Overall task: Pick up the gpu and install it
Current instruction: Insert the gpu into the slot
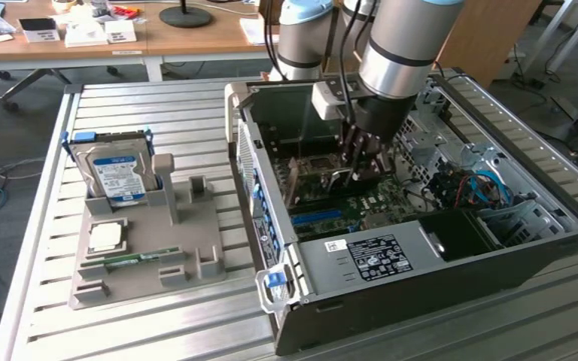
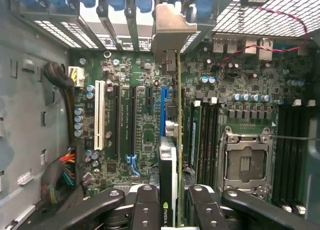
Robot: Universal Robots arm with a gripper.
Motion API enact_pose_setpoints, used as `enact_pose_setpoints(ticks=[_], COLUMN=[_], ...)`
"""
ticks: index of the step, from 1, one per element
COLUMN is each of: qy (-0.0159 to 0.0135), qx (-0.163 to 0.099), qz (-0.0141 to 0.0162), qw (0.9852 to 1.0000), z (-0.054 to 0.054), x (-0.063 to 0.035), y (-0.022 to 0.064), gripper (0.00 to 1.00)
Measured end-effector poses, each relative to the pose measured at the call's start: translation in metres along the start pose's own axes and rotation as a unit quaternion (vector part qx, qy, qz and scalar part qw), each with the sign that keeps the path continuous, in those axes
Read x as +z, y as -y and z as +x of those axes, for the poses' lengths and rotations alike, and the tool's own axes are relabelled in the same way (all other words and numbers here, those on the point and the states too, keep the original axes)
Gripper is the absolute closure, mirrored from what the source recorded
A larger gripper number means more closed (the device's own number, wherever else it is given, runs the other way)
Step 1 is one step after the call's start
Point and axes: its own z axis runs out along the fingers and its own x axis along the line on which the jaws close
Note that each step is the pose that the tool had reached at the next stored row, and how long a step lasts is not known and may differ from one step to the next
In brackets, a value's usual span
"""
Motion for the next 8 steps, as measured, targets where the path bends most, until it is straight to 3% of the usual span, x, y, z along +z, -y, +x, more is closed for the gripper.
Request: enact_pose_setpoints(ticks=[8], qy=[0.0000], qx=[0.000], qz=[0.0000], qw=[1.0000], z=[0.0003], x=[0.0039], y=[-0.0004], gripper=[0.73])
